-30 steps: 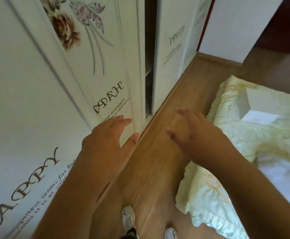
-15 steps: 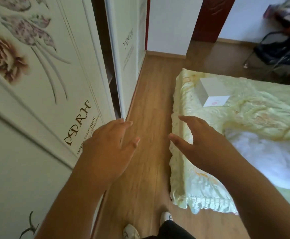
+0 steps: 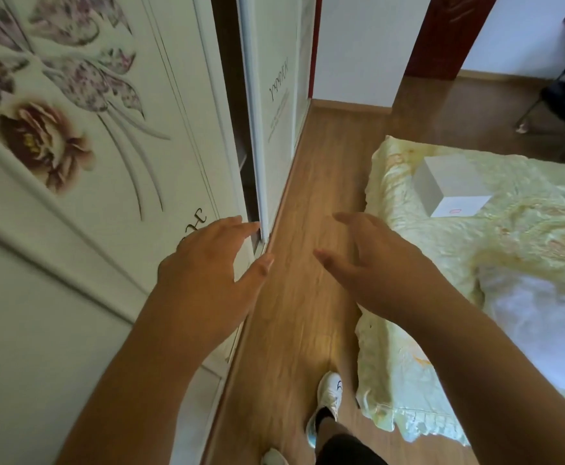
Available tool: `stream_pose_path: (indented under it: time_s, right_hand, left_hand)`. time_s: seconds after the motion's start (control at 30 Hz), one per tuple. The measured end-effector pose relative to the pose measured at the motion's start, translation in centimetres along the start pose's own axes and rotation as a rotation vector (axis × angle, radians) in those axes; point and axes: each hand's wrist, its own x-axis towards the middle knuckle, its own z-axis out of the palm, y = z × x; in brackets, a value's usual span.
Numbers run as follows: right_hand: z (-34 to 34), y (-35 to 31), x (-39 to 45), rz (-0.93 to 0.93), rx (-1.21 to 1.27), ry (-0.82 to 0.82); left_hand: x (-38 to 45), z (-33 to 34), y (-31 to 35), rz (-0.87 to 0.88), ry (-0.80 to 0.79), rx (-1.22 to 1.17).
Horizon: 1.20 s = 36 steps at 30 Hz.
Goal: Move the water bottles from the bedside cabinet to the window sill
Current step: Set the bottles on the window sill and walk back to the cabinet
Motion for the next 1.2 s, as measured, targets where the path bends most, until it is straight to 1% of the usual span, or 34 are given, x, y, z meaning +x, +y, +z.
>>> stream_pose_path:
  time_s: [0.1,0.23,0.4,0.57,0.73,0.83,0.93,1.2]
  right_hand:
    - [-0.6,0.3,2.7,-0.021,0.012,0.005]
    - [-2.6,1.7,6.4,-0.021,0.028,0.027]
    - [-6.1,5.8,10.5,0.007,0.064,0.072]
    - [-9.8,10.7,13.4,0.052,0.078,0.135]
    - [-12.7,15.0,14.7,0.128,0.068,0.149]
    - [-14.1,17.0,14.7,0.171,0.077,0.150]
    - [-15.2,18.8,15.1,0.211,0.090,0.194]
    - [-16.3,21.0,17.2,0.301,0.105,0.239]
  left_hand:
    - [2.3,-0.6,0.9,-0.029,-0.002,0.010]
    - [6.1,-1.3,4.2,-0.015,0.008,0.007]
    - [11.2,-0.9,8.3,0.029,0.028,0.013]
    - [15.7,1.3,12.5,0.092,0.049,0.036]
    - [19.3,3.4,16.7,0.150,-0.022,0.078]
    - [21.1,4.0,19.2,0.193,-0.021,0.078]
    - [23.2,4.4,21.4,0.248,-0.041,0.077]
    - [28.5,5.9,24.1,0.362,-0.117,0.098]
